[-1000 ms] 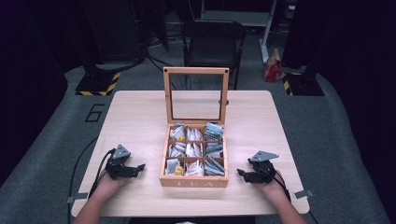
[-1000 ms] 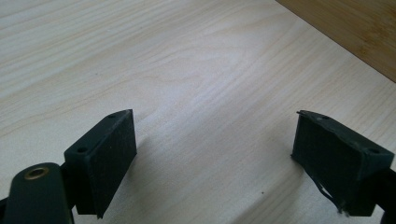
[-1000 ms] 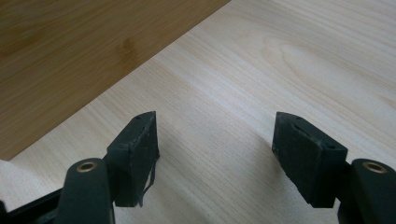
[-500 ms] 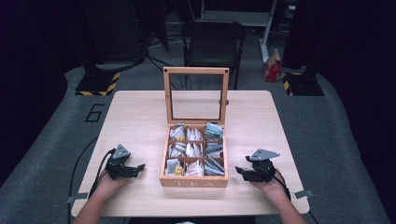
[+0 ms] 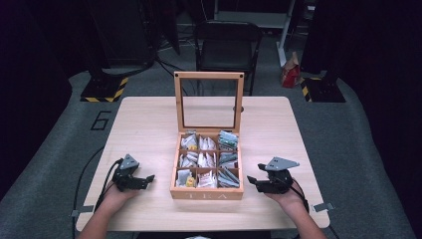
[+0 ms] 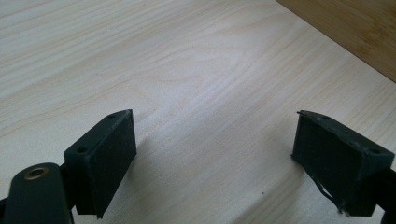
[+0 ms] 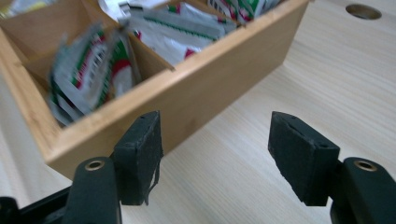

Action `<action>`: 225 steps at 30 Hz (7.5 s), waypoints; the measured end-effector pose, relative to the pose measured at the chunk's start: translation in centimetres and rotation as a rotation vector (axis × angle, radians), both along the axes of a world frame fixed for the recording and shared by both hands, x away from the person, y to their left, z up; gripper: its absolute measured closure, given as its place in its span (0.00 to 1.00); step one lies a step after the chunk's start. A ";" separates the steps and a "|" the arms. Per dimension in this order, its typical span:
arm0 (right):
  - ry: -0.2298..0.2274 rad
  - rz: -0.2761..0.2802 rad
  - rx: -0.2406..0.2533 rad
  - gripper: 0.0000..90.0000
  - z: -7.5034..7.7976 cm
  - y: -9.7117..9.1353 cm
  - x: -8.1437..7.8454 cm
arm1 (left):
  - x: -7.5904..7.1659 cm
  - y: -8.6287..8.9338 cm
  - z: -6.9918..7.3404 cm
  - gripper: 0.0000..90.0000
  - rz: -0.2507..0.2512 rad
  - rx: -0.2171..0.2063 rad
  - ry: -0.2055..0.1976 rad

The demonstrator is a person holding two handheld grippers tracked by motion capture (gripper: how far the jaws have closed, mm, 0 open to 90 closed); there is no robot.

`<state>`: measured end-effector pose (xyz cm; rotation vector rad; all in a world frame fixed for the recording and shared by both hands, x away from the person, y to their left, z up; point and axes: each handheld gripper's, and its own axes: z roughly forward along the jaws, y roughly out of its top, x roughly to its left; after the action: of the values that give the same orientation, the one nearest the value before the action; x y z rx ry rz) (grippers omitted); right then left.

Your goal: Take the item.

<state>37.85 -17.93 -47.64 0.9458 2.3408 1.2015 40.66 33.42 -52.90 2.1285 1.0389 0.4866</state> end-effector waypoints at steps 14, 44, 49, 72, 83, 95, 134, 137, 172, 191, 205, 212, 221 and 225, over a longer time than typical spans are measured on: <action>-0.012 0.053 0.034 0.52 3.6 0.6 -0.2 | -0.2 -0.1 0.0 0.14 0.016 -0.008 0.010; 0.034 0.181 0.071 0.68 4.8 4.9 0.1 | -0.2 -0.1 0.0 0.14 0.016 -0.009 0.010; 0.034 0.194 0.060 0.71 4.3 5.1 0.2 | -0.2 -0.1 0.0 0.14 0.017 -0.009 0.010; 0.062 0.203 0.011 0.89 1.8 6.1 0.9 | -0.2 -0.1 0.0 0.14 0.016 -0.008 0.010; 0.073 0.207 -0.010 0.92 1.4 6.8 1.0 | -0.1 -0.1 0.0 0.14 0.015 -0.009 0.010; 0.102 0.213 -0.005 0.95 0.8 7.0 1.1 | -0.1 -0.1 0.0 0.14 0.015 -0.009 0.010; 0.043 0.266 0.061 1.00 7.4 6.4 0.2 | -0.1 -0.1 0.0 0.14 0.015 -0.009 0.010; 0.036 0.270 0.068 1.00 8.0 6.3 0.1 | -0.1 -0.1 0.0 0.14 0.014 -0.009 0.010; -0.017 0.128 0.094 1.00 10.4 0.6 1.5 | -0.1 -0.1 0.0 0.14 0.014 -0.008 0.010; -0.030 0.035 0.090 1.00 9.6 -2.4 2.1 | -0.1 -0.1 0.0 0.14 0.015 -0.009 0.010; -0.027 -0.008 0.067 1.00 7.6 -3.5 2.6 | -0.1 -0.1 0.0 0.14 0.015 -0.009 0.010; -0.007 -0.031 0.053 1.00 6.0 -3.7 2.8 | -0.1 -0.1 0.0 0.14 0.015 -0.009 0.010; -0.003 -0.052 0.024 1.00 4.6 -3.9 3.0 | -0.1 -0.1 0.0 0.14 0.014 -0.008 0.010; 0.001 -0.061 0.025 1.00 4.1 -4.0 3.0 | -0.1 -0.1 0.0 0.14 0.015 -0.008 0.010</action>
<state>40.90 -21.90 -43.52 1.0187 2.2855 1.2097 40.51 33.34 -52.90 2.1192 1.0609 0.4784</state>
